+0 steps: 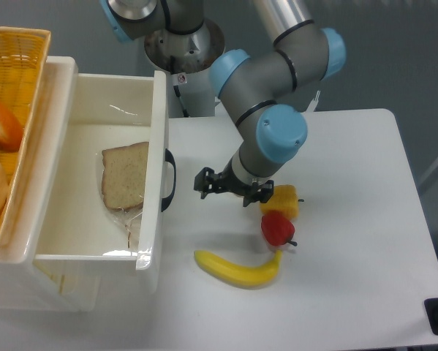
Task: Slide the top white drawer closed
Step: 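Move the gripper down and toward the open drawer's front panel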
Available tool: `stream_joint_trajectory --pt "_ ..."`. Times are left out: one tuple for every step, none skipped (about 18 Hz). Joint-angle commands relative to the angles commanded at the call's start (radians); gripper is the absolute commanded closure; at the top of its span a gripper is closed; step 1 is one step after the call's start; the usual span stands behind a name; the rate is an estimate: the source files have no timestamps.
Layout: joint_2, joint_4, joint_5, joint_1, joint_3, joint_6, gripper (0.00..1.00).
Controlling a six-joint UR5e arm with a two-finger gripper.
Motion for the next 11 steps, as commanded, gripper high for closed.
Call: stream_joint_trajectory --pt "-0.003 0.002 -0.008 -0.006 0.000 0.000 0.00" --pt "-0.008 0.000 -0.017 -0.006 0.000 0.000 0.00" --pt "-0.009 -0.002 -0.018 -0.008 -0.003 0.002 0.00" --pt "-0.009 -0.002 -0.020 -0.008 -0.006 0.003 0.00" --pt "-0.009 0.000 -0.021 -0.009 -0.008 0.003 0.00" --pt "-0.008 0.000 -0.026 -0.012 -0.008 0.002 0.00" --pt "-0.008 0.000 -0.028 -0.017 -0.006 0.002 0.00" --pt "-0.008 0.000 -0.029 -0.018 -0.006 0.002 0.00" --pt "-0.008 0.000 -0.029 -0.018 -0.006 0.005 0.00" --pt "-0.008 0.000 -0.029 -0.018 -0.006 0.006 0.00" --pt "-0.006 0.000 -0.029 -0.018 -0.006 0.008 0.00"
